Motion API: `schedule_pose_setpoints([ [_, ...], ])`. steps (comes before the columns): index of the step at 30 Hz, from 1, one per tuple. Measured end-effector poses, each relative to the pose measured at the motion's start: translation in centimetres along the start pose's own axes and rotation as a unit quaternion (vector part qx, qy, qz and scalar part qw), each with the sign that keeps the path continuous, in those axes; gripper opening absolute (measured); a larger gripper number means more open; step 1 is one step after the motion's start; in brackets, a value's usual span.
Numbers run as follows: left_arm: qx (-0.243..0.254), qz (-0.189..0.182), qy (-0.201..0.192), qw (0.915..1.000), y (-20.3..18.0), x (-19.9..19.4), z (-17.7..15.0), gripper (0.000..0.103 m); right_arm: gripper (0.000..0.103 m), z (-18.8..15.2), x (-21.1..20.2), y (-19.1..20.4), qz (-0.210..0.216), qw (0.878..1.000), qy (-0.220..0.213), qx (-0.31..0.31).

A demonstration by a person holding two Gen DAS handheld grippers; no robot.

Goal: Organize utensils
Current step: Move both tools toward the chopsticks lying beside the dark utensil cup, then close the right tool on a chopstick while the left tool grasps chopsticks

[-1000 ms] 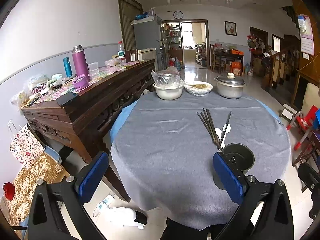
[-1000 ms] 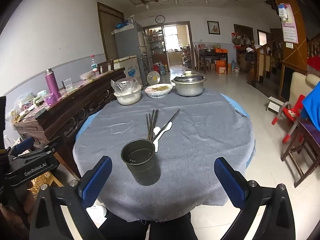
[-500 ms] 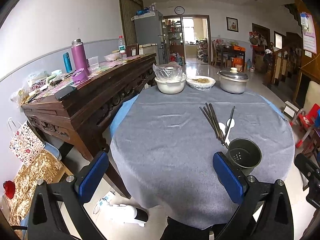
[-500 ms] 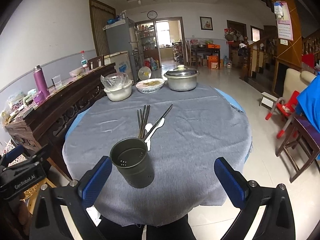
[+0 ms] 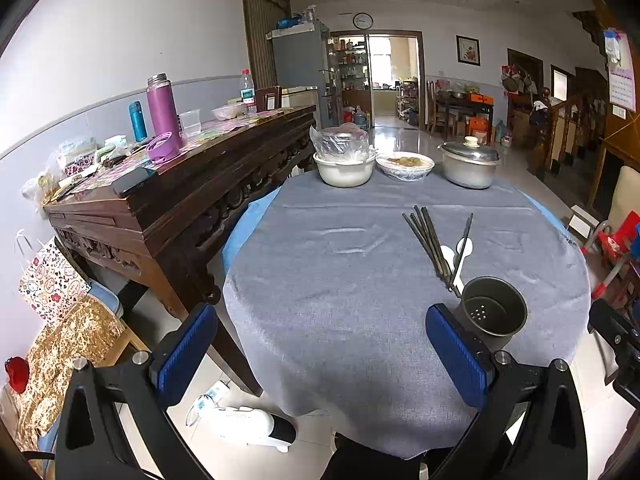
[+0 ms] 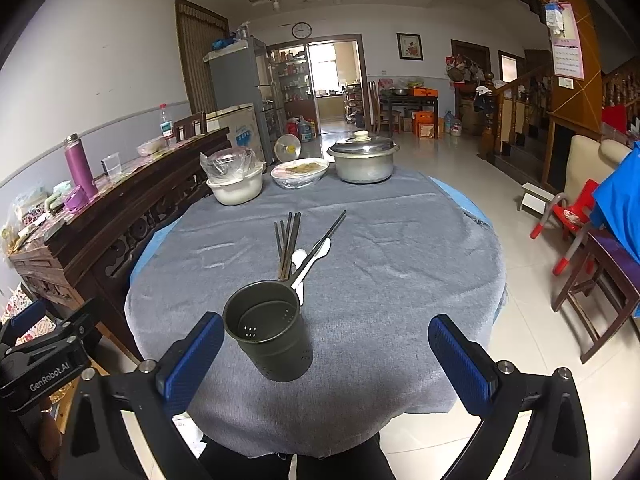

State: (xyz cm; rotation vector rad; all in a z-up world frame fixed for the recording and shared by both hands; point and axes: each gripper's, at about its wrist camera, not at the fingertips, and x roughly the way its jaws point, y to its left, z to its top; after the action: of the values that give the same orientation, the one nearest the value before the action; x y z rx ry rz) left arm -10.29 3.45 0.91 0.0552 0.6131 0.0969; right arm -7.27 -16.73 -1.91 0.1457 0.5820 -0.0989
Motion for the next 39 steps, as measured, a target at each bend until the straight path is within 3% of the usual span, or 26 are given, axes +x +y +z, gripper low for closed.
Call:
schedule_pose_setpoints([
  [20, -0.002, -0.001, 0.009, 1.0, 0.2, 0.8, 0.1, 0.103, 0.103, 0.4, 0.4, 0.3, 0.002, 1.0, 0.007, 0.008],
  [28, -0.004, -0.003, 0.021, 0.9998, 0.2, 2.9, 0.8, 0.103, 0.103, 1.8, 2.0, 0.4, 0.009, 1.0, 0.019, 0.01],
  [34, -0.016, -0.024, 0.051, 0.9983, 0.9, 6.9, 2.4, 0.103, 0.103, 5.4, 5.9, -1.3, 0.044, 0.997, 0.043, 0.048],
  [37, -0.029, -0.031, 0.071, 0.9966, 1.6, 9.4, 3.2, 0.103, 0.102, 8.1, 10.2, -2.7, 0.07, 0.992, 0.074, 0.074],
  [39, -0.036, -0.035, 0.084, 0.9952, 2.1, 11.3, 3.6, 0.103, 0.095, 9.7, 14.1, -3.7, 0.095, 0.986, 0.099, 0.094],
])
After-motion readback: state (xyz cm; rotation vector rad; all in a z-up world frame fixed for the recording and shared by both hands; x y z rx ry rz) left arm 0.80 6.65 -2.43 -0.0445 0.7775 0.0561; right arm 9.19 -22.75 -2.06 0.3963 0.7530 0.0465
